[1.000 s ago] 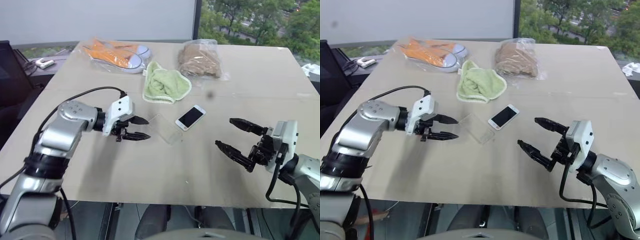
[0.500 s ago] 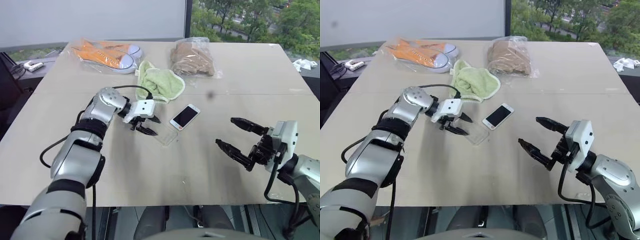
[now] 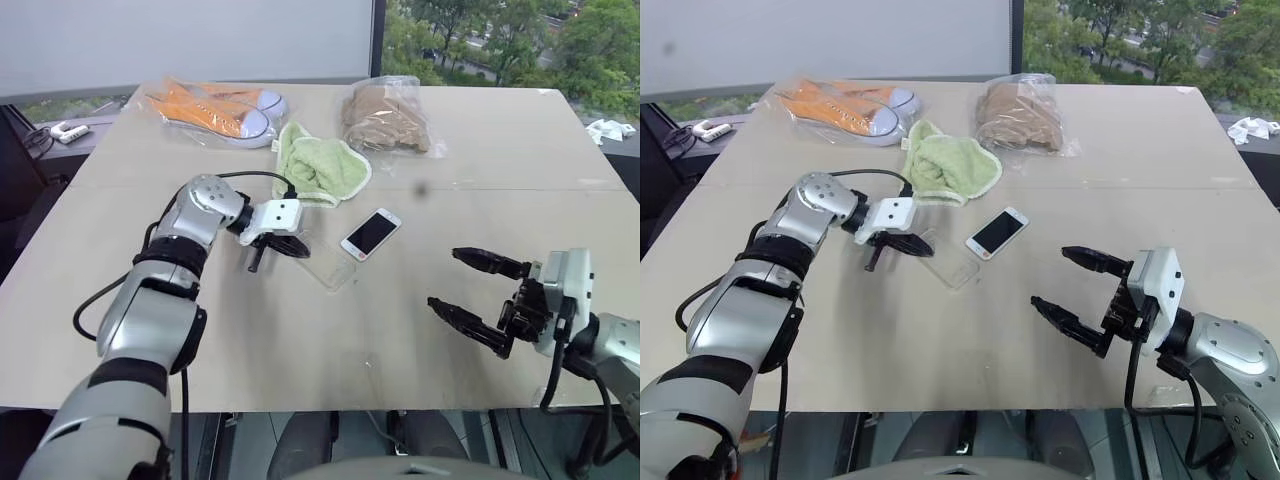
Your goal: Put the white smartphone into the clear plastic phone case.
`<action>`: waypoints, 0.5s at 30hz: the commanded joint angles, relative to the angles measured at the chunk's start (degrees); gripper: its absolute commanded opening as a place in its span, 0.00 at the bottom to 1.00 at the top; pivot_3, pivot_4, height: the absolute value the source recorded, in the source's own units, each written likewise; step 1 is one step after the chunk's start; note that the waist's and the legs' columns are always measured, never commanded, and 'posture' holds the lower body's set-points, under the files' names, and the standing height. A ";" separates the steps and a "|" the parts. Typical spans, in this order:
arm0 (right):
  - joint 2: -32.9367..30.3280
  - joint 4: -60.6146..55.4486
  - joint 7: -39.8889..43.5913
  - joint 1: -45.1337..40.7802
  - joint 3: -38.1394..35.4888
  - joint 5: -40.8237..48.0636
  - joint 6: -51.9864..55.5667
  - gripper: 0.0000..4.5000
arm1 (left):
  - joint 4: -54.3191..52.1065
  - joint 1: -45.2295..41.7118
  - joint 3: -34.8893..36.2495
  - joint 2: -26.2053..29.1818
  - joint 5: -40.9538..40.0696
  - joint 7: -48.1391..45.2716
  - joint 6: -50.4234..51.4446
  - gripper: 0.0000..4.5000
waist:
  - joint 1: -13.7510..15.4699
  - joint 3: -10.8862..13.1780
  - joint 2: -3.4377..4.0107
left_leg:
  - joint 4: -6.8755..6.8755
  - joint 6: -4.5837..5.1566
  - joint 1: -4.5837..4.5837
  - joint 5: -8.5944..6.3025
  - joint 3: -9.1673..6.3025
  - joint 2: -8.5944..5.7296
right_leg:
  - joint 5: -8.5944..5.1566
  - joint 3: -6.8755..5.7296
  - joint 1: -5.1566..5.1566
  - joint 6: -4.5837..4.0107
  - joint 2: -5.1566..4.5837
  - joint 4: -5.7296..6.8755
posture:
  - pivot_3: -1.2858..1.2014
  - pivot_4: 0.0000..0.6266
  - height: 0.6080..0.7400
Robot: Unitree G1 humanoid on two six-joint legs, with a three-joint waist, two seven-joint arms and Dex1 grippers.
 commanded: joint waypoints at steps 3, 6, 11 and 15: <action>-0.36 -1.01 0.37 0.13 -1.73 0.17 -1.09 1.00 | -33.51 14.05 7.97 5.37 -6.96 6.40 27.98 0.01 | -0.12 0.02 -0.01 | 0.00 -0.03 -0.11 0.02 -0.06 0.04 | 0.00 0.10 -0.05 0.00 -0.04 -0.06 | 0.52 0.24 1.00; 0.05 -0.80 0.44 0.17 -0.93 -0.28 -1.41 1.00 | -53.18 23.18 11.89 8.34 -10.98 10.10 43.58 0.01 | 0.09 0.03 0.01 | 0.00 -0.09 -0.14 0.04 -0.09 0.07 | 0.00 0.10 -0.04 0.00 -0.07 -0.08 | 0.52 0.24 1.00; 0.72 0.23 0.56 -1.37 0.74 -0.78 -1.63 1.00 | -67.95 30.57 15.35 9.57 -14.05 17.65 55.61 0.01 | 0.80 0.03 0.02 | 0.02 -0.03 -0.08 0.00 -0.14 0.07 | 0.01 0.01 0.03 -0.01 -0.11 -0.06 | 0.52 0.24 1.00; 1.09 0.96 0.71 -2.69 1.91 -1.30 -1.73 1.00 | -67.03 30.72 14.56 9.19 -14.19 20.24 50.18 0.01 | 0.93 0.02 0.03 | 0.02 -0.02 0.01 0.00 -0.15 0.06 | 0.01 -0.01 0.09 -0.01 -0.10 -0.01 | 0.52 0.24 1.00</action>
